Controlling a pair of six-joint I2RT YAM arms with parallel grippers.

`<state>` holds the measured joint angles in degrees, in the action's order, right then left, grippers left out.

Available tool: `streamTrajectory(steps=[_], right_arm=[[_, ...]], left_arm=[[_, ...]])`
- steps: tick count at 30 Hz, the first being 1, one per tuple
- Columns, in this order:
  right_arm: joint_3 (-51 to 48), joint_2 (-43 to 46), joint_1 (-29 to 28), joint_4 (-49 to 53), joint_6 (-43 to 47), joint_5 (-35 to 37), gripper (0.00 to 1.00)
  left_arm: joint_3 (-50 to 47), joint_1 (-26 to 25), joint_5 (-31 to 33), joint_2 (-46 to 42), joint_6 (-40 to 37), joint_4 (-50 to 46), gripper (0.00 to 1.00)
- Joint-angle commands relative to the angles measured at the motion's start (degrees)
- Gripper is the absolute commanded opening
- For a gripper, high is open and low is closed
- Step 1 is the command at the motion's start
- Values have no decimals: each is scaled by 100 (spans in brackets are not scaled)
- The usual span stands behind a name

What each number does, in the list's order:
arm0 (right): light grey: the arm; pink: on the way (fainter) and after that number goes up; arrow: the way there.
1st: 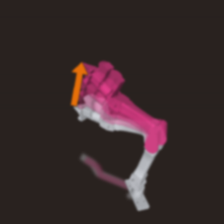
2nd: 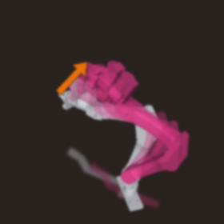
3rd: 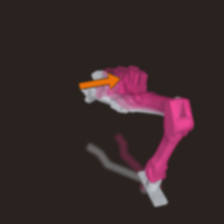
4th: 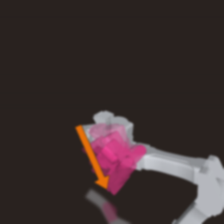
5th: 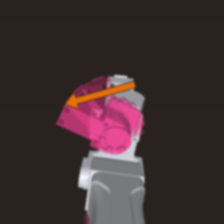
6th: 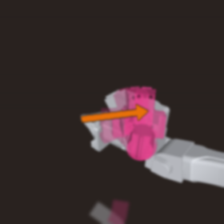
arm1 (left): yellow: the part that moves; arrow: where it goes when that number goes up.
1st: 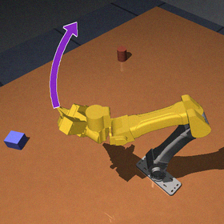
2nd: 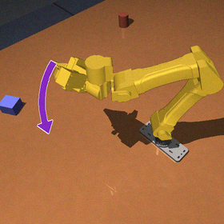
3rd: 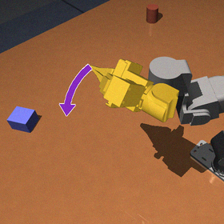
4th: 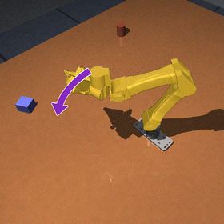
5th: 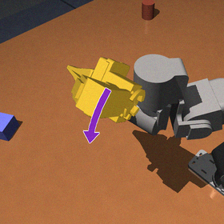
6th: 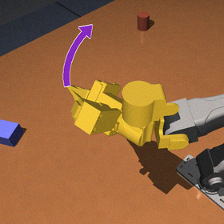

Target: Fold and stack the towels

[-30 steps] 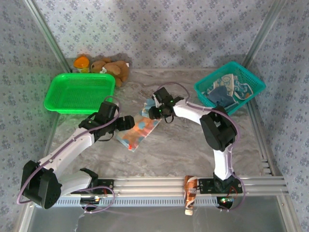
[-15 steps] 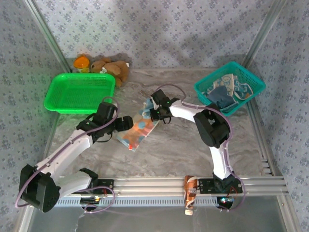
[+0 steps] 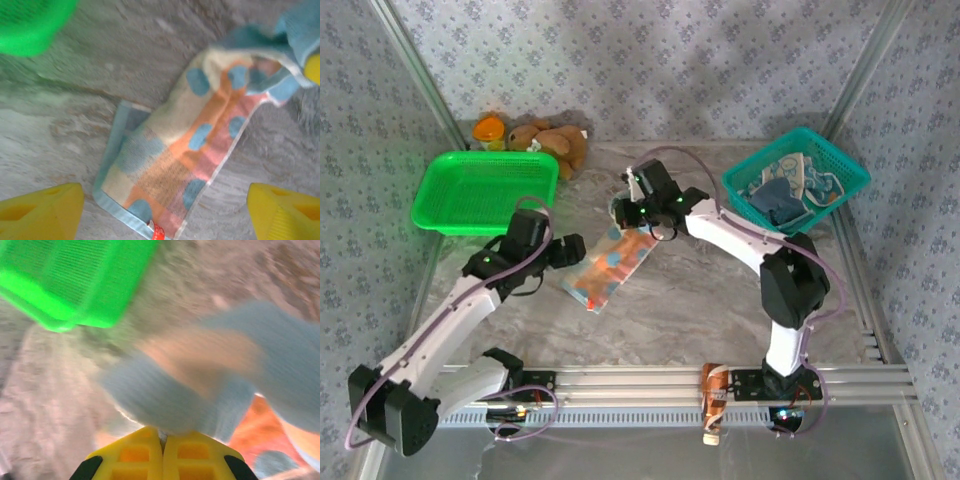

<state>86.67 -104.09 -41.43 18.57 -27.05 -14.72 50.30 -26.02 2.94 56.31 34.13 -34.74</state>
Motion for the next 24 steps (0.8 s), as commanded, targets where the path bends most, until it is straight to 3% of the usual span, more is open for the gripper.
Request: streamTrajectory(steps=[1, 3, 5, 6, 8, 10, 17, 24], right_arm=[[122, 67, -378, -120, -529, -482, 0], [142, -73, -611, -327, -680, -646, 2], [267, -309, -906, -391, -692, -739, 13], [379, -475, -1047, -366, -688, -795, 18], [583, -760, -1238, -272, -679, -953, 39], [719, -906, -1352, 2, -567, -866, 47], [-49, -438, -1147, 138, -380, -457, 55], [-824, -397, -905, 77, -380, -180, 44]], left_arm=[[304, 254, 412, -451, -39, -609, 85], [280, 399, 403, -718, -47, -769, 86], [191, 481, 383, -997, -48, -915, 86], [124, 501, 367, -1127, -30, -979, 87], [-45, 501, 297, -1356, 48, -1035, 87], [-240, 502, 114, -1525, 162, -1026, 87], [-612, 503, -153, -1486, 366, -801, 87], [-895, 673, -362, -561, 452, 30, 77]])
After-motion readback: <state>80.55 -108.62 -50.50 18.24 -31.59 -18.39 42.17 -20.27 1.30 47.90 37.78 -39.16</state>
